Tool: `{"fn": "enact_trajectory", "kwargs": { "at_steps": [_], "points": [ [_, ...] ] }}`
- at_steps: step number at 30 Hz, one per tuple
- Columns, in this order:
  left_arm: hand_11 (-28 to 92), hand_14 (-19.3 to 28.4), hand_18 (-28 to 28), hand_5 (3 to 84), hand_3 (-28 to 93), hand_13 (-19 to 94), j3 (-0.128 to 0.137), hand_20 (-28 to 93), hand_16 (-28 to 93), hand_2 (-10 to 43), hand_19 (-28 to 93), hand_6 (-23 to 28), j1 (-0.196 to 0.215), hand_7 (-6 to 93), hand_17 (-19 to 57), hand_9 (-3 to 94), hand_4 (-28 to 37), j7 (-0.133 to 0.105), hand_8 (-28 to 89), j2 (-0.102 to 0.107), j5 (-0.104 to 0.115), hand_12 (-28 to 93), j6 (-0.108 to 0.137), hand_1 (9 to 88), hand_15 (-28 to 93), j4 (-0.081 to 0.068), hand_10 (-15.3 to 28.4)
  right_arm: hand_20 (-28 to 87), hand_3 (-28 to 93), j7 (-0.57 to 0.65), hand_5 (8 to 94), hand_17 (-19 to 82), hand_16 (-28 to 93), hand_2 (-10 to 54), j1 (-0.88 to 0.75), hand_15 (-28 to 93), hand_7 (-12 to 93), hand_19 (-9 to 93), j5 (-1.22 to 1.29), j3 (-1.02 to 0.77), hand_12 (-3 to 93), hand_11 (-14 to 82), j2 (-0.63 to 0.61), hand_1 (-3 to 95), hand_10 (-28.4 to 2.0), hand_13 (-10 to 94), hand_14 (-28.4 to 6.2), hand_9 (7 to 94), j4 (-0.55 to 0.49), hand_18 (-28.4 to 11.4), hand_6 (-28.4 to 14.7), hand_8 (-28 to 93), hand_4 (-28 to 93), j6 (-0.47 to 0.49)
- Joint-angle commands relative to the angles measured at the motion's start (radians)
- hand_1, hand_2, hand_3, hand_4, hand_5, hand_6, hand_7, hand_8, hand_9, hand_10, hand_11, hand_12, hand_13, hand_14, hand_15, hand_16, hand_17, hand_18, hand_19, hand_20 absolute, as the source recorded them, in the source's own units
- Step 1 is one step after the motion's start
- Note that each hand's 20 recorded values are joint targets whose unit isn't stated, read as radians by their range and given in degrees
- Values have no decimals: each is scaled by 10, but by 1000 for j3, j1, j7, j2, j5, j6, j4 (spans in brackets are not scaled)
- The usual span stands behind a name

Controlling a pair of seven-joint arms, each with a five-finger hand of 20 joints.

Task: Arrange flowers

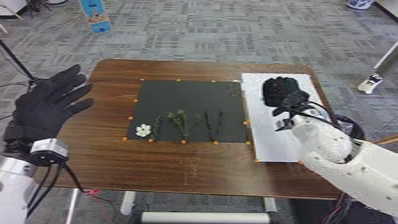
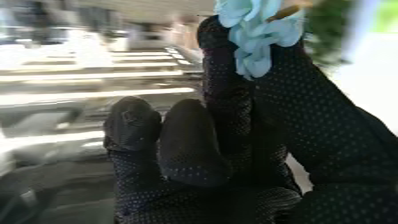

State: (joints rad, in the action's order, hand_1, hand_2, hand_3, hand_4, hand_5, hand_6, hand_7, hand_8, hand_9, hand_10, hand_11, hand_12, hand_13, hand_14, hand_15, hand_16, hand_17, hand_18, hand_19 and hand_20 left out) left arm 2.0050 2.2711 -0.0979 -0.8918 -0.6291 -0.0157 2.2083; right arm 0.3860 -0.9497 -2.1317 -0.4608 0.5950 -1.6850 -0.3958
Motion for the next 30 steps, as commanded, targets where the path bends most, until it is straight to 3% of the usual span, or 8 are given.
{"fn": "enact_trajectory", "kwargs": {
  "at_steps": [1, 8, 12, 14, 15, 16, 19, 30],
  "points": [
    [133, 134, 226, 284, 689, 203, -4, 73, 39, -51, 414, 21, -41, 150, -117, 249, -283, -1, -81, 48, 5, 159, 9, 207, 172, -11, 111, 561, 827, -103, 748, 395, 422, -95, 374, 853, 423, 932, 62, 257, 523, 197, 332, 539, -43, 734, -46, 842, 95, -203, 31, 36, -281, -35],
    [132, 134, 226, 285, 688, 203, -37, 73, 40, -51, 414, 21, -96, 150, -118, 248, -283, -14, -80, 86, 1, 161, 17, 207, 171, -29, 111, 561, 825, -142, 746, 395, 422, -95, 507, 854, 425, 932, 93, 434, 521, 192, 460, 537, -39, 734, -46, 845, 158, -202, 34, 30, -282, -39],
    [134, 134, 225, 287, 690, 206, -50, 75, 42, -52, 416, 22, -103, 153, -117, 250, -283, -64, -80, 107, 3, 162, 69, 207, 174, -27, 111, 573, 823, -151, 746, 402, 427, -95, 542, 866, 428, 932, 109, 493, 514, 184, 512, 537, -36, 739, -44, 849, 180, -201, 36, 22, -282, -26],
    [137, 134, 227, 290, 693, 210, -50, 78, 43, -53, 422, 23, -110, 155, -114, 253, -283, -74, -81, 113, 3, 162, 79, 207, 182, -28, 111, 587, 821, -154, 746, 406, 432, -95, 558, 871, 428, 932, 109, 523, 510, 181, 547, 538, -36, 741, -45, 852, 207, -201, 36, 18, -282, -24],
    [139, 133, 227, 292, 697, 212, -78, 80, 43, -54, 426, 23, -153, 156, -114, 254, -283, -70, -82, 128, 2, 162, 88, 206, 186, -49, 112, 591, 819, -192, 747, 407, 434, -95, 552, 871, 427, 932, 115, 510, 510, 180, 578, 539, -36, 742, -46, 852, 259, -201, 37, 15, -283, -21],
    [140, 134, 228, 293, 698, 214, -54, 81, 43, -54, 428, 24, -120, 156, -113, 256, -283, -75, -82, 124, 2, 161, 83, 207, 190, -28, 111, 594, 818, -167, 747, 408, 435, -95, 566, 871, 427, 932, 119, 541, 509, 179, 580, 539, -36, 742, -45, 853, 240, -201, 38, 13, -283, -26],
    [143, 134, 227, 294, 700, 214, -47, 82, 39, -55, 429, 24, -115, 156, -111, 259, -283, -79, -84, 133, 1, 159, 75, 206, 197, -21, 112, 597, 814, -143, 750, 408, 436, -95, 583, 871, 426, 932, 99, 588, 504, 175, 618, 541, -35, 743, -44, 857, 262, -201, 39, 7, -283, -42],
    [145, 134, 225, 296, 700, 213, -96, 82, 33, -54, 428, 23, -183, 159, -111, 259, -283, -74, -84, 160, 0, 154, 37, 207, 201, -37, 111, 596, 801, -120, 754, 410, 433, -95, 601, 871, 424, 932, 92, 658, 498, 162, 708, 546, -39, 744, -43, 864, 392, -200, 44, -7, -283, -78]
  ]
}}
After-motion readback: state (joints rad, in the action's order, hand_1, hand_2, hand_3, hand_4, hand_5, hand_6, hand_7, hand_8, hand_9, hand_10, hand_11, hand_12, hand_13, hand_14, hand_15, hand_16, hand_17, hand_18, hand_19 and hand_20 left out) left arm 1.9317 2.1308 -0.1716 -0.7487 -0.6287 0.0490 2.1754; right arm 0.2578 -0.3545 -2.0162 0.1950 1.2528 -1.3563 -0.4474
